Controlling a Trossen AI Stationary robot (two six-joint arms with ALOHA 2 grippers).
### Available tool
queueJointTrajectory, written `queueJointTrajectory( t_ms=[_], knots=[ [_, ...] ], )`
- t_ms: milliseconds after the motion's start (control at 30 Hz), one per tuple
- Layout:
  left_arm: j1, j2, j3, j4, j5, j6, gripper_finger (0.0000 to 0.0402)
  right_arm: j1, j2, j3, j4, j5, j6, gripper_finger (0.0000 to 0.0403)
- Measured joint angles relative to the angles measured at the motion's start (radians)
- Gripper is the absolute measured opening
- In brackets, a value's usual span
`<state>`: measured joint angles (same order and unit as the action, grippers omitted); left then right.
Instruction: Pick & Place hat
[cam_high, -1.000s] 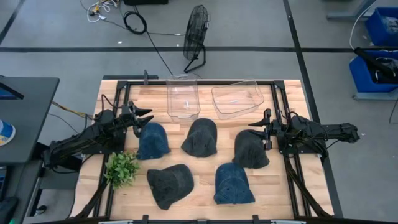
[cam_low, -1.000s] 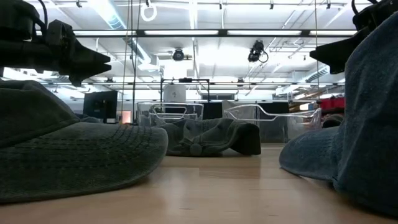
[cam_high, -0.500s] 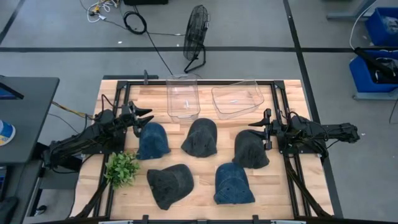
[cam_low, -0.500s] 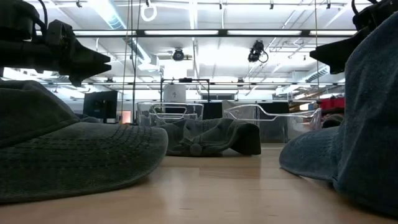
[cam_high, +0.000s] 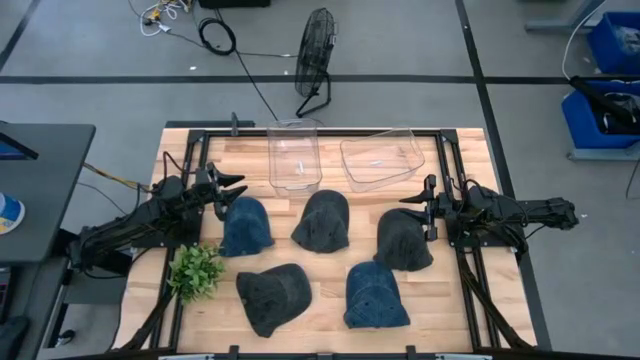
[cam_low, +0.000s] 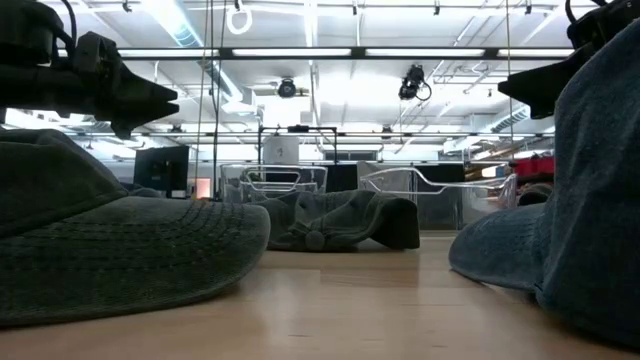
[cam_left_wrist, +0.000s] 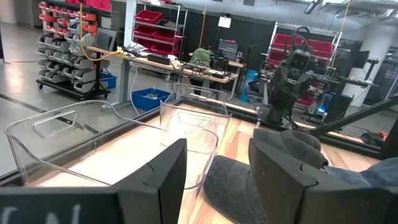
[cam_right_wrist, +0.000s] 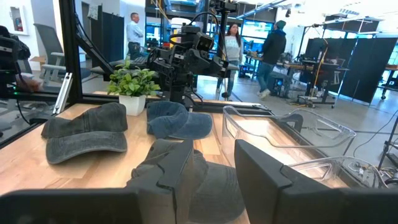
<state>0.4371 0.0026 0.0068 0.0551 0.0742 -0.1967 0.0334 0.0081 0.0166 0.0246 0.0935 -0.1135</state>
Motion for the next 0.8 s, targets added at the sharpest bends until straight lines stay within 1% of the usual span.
queueJointTrajectory(
  t_ms=[700,733,800],
  knots=[
    [0.000,0.017,0.000,0.000,0.000,0.000,0.0177,0.000,0.000,0.000,0.000,0.000,0.000,0.0123],
    [0.000,0.017,0.000,0.000,0.000,0.000,0.0177,0.000,0.000,0.000,0.000,0.000,0.004,0.0123],
    [0.000,0.017,0.000,0.000,0.000,0.000,0.0177,0.000,0.000,0.000,0.000,-0.005,0.066,0.0123]
  ],
)
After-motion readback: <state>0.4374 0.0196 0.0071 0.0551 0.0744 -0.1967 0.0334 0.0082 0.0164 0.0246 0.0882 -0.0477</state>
